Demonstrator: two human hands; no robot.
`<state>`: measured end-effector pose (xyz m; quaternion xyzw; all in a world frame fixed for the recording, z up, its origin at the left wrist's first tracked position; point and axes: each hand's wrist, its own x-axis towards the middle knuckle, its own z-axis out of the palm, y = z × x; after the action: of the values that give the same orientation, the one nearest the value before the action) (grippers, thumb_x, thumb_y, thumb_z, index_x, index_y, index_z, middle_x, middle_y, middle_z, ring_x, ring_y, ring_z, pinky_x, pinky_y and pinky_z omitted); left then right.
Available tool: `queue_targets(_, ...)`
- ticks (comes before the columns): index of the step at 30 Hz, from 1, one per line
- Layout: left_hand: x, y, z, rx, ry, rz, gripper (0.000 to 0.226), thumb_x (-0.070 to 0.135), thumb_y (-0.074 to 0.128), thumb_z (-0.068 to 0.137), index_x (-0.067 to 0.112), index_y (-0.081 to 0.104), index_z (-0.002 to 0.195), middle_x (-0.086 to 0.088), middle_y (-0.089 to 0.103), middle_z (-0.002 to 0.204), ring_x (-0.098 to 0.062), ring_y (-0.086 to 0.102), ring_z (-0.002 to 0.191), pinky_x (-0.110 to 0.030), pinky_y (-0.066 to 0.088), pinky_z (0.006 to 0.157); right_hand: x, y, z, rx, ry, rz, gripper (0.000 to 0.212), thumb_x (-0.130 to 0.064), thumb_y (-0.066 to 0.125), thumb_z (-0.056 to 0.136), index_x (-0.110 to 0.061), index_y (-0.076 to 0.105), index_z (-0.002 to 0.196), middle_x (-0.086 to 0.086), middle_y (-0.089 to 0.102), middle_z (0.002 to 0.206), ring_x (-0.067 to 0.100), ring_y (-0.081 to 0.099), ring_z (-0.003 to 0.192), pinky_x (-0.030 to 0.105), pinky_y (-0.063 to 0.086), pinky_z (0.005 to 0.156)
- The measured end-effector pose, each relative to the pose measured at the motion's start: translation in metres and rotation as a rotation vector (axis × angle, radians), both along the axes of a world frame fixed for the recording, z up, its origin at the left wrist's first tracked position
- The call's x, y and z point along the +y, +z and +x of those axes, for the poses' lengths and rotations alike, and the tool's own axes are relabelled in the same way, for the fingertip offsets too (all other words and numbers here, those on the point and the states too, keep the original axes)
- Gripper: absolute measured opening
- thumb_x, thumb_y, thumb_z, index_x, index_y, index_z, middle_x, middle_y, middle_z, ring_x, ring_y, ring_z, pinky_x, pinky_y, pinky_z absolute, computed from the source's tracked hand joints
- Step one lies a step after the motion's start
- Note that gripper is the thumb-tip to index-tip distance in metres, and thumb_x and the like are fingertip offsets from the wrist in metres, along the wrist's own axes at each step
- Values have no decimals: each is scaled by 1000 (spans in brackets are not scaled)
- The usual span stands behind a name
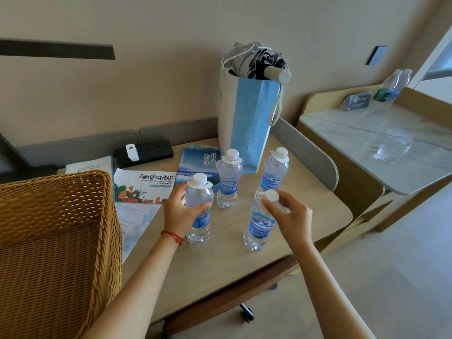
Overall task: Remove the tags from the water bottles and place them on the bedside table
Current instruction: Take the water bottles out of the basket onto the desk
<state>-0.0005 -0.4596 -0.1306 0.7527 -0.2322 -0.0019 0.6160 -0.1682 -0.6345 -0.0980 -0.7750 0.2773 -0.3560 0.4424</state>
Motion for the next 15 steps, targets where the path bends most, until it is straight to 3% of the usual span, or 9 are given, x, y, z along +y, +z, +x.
queue_targets(3, 5, -4, 2, 18, 6, 3, 55, 16, 84, 59, 28, 55, 104, 6, 59, 103, -14, 56, 98, -14, 42, 73, 0, -1, -1, 13, 4, 25, 28, -33, 76, 70, -45, 62, 92, -29, 64, 87, -6, 62, 88, 21, 49, 79)
queue_targets(8, 11, -8, 0, 78, 15, -52, 59, 16, 84, 60, 41, 52, 103, 9, 57, 109, -15, 54, 105, -33, 48, 83, 1, -1, -2, 23, 10, 43, 32, -31, 76, 71, -34, 65, 100, -25, 64, 91, -5, 61, 91, 19, 47, 80)
queue_targets(15, 17, -7, -11, 64, -22, -66, 62, 12, 84, 59, 49, 52, 98, 21, 57, 101, -7, 56, 99, -31, 48, 84, 2, 0, -8, 24, 1, 40, 34, -27, 73, 75, -22, 67, 108, -10, 67, 102, 10, 64, 96, 31, 51, 86)
